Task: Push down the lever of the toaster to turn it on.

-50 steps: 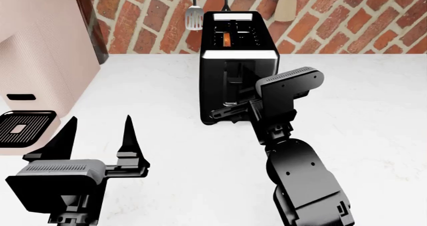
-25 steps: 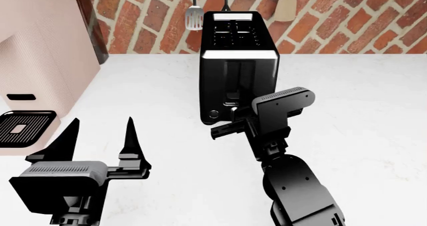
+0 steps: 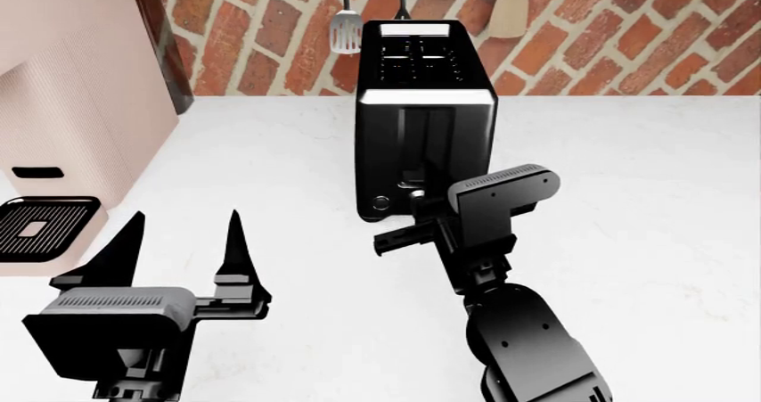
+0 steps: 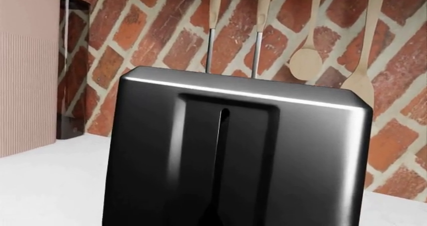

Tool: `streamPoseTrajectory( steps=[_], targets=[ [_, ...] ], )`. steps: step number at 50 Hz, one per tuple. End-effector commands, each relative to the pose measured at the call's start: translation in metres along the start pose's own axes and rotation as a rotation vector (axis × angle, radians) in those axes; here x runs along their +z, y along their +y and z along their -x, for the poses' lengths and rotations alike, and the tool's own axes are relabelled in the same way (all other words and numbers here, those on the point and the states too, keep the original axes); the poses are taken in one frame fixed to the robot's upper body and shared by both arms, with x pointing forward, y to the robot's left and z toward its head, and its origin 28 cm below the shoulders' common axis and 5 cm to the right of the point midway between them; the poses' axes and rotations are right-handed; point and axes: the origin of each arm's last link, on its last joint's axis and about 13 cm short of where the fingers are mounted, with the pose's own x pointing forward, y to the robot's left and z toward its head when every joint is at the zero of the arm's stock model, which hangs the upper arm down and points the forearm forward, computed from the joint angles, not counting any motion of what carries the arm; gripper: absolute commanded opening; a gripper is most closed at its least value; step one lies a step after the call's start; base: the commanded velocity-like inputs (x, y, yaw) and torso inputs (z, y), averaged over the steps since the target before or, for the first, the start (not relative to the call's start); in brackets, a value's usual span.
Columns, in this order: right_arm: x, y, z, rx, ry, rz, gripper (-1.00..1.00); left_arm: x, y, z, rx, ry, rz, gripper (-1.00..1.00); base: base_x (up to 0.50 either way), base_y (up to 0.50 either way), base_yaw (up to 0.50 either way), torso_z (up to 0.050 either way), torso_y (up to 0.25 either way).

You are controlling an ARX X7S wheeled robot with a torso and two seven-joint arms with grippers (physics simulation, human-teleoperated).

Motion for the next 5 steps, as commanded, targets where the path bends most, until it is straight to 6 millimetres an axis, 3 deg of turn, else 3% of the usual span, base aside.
streamPoseTrajectory(
  steps=[1, 5],
  targets=[
    [-0.0208, 0.0041, 0.0068, 0.021, 0.099, -0.029, -1.00, -0.0003, 0.0000, 0.0009, -0.002, 0.001, -0.001, 1.00, 0.00, 0.00, 0.00, 0.000, 0.000],
    [-0.0190, 0.0053, 0.0087, 0.026, 0.096, -0.029, -1.00, -0.0003, 0.0000, 0.0011, -0.002, 0.002, -0.001, 1.00, 0.00, 0.00, 0.00, 0.000, 0.000]
  ],
)
